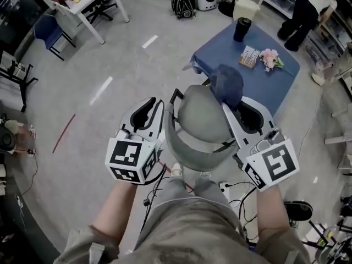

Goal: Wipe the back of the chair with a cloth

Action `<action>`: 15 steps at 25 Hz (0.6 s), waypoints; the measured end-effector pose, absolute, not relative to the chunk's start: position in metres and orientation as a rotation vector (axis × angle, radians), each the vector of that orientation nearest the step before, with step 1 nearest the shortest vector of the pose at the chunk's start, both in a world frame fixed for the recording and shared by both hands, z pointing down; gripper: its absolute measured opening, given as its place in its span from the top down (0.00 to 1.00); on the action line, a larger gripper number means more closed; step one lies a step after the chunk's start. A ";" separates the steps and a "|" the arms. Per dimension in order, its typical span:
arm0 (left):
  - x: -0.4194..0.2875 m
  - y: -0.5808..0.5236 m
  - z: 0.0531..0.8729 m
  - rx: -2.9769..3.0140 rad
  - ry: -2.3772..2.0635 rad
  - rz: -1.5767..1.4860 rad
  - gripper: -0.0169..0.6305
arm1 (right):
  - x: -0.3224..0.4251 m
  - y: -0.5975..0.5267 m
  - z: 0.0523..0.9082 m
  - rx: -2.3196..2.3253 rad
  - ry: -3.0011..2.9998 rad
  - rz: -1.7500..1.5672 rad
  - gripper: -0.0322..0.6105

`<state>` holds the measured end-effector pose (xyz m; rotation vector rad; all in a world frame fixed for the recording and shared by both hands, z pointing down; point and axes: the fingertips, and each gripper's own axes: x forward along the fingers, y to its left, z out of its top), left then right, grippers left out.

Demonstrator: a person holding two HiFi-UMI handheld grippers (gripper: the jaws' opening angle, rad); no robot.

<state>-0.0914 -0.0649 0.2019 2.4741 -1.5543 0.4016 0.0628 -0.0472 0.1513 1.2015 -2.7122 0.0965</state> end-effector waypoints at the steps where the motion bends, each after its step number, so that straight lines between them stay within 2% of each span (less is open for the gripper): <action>1: -0.092 -0.063 0.188 2.483 -1.573 0.369 0.86 | 0.063 -0.044 0.137 1.212 -2.730 0.084 0.83; 8: -0.092 -0.046 0.098 2.613 -1.677 0.228 0.89 | 0.059 -0.015 0.059 1.264 -2.788 -0.095 0.83; 15: -0.090 -0.028 0.045 2.738 -1.784 0.180 0.90 | 0.072 0.007 0.018 1.381 -2.781 -0.267 0.82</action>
